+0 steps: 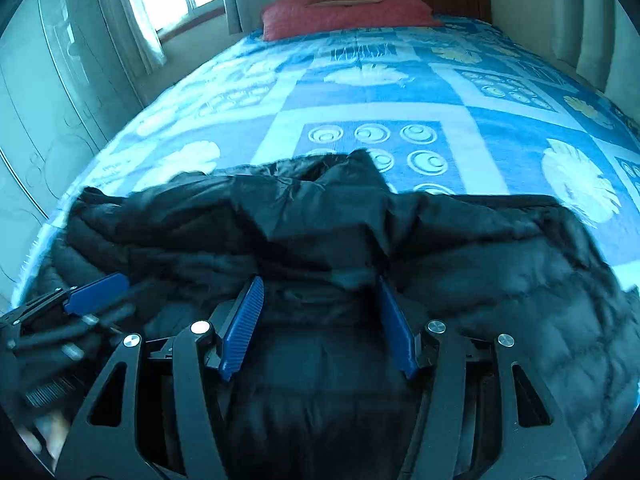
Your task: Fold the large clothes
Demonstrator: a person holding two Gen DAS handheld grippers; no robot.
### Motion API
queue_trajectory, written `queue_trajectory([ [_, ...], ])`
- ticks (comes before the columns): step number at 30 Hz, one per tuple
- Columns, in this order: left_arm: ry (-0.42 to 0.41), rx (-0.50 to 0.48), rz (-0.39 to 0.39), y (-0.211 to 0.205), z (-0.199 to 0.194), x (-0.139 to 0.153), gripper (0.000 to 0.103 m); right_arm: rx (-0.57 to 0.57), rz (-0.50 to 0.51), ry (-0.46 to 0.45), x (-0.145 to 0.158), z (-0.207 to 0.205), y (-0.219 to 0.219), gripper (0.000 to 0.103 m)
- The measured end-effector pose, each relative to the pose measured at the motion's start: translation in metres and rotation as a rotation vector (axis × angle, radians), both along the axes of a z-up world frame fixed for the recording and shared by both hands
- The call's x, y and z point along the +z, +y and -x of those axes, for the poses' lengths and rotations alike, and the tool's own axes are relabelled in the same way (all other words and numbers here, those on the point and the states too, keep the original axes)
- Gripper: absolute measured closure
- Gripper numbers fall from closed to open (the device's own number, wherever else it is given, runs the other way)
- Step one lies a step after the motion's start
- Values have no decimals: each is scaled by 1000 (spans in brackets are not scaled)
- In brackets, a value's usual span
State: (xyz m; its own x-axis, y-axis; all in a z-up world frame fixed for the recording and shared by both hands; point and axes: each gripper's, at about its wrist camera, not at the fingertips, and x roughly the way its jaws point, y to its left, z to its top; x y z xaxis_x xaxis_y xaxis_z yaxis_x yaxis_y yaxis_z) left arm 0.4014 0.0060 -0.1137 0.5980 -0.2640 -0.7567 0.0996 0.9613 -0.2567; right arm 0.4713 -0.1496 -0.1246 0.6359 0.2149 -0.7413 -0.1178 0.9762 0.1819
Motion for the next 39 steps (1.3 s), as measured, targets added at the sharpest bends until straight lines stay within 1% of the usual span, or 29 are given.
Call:
queue_trajectory([
  [1, -17, 12, -1, 7, 6, 5, 44, -7, 21, -12, 3, 5, -3, 46],
  [3, -43, 54, -35, 22, 16, 8, 44, -28, 75, -19, 2, 13, -11, 46],
  [4, -37, 74, -51, 31, 17, 5, 44, -36, 80, 3, -4, 13, -17, 46],
  [5, -15, 75, -44, 38, 15, -1, 44, -35, 63, 20, -9, 11, -21, 46],
  [6, 9, 69, -14, 45, 12, -9, 44, -36, 43, 34, -15, 10, -23, 45],
  [7, 15, 66, -12, 46, 10, -12, 44, -35, 47, 36, -20, 7, -22, 45],
  [9, 19, 54, -41, 41, 6, -21, 44, -34, 62, 37, -28, 2, -19, 44],
  [11, 19, 57, -60, 36, 2, -28, 45, -37, 78, 43, -30, -1, -16, 44],
  [12, 23, 55, -71, 34, 1, -28, 45, -36, 81, 43, -28, -1, -16, 44],
  [15, 32, 43, -90, 34, 6, -19, 45, -43, 46, 38, -14, 11, -24, 44],
  [17, 15, 41, -95, 40, 24, -5, 45, -66, 18, 23, 2, 33, -36, 44],
  [19, -4, 51, -107, 47, 43, 7, 45, -89, 17, 6, 15, 55, -48, 41],
  [21, -27, 90, -107, 63, 72, 19, 44, -131, 23, -14, 24, 82, -66, 38],
  [22, -31, 109, -101, 70, 83, 21, 44, -150, 25, -17, 26, 95, -74, 36],
  [25, -29, 177, -72, 98, 126, 21, 44, -234, 34, -6, 26, 138, -108, 36],
  [27, -35, 233, -70, 114, 152, 20, 44, -299, 16, -1, 22, 163, -132, 34],
  [28, -46, 262, -55, 124, 169, 19, 43, -335, -3, 10, 19, 176, -144, 33],
  [30, -50, 324, -41, 141, 199, 16, 32, -384, -52, 38, 10, 196, -164, 33],
  [32, -42, 372, -14, 152, 218, 11, 31, -414, -101, 68, -1, 208, -176, 32],
  [33, -29, 394, 24, 158, 228, 6, 31, -424, -137, 81, -8, 215, -181, 32],
  [35, 5, 398, 93, 161, 234, -5, 31, -436, -205, 97, -18, 222, -187, 30],
  [36, 35, 389, 129, 160, 234, -12, 30, -443, -231, 101, -21, 223, -187, 28],
  [37, 43, 388, 141, 158, 231, -15, 27, -443, -254, 105, -23, 223, -187, 28],
  [39, 26, 401, 142, 154, 225, -17, 21, -427, -293, 118, -27, 222, -181, 27],
])
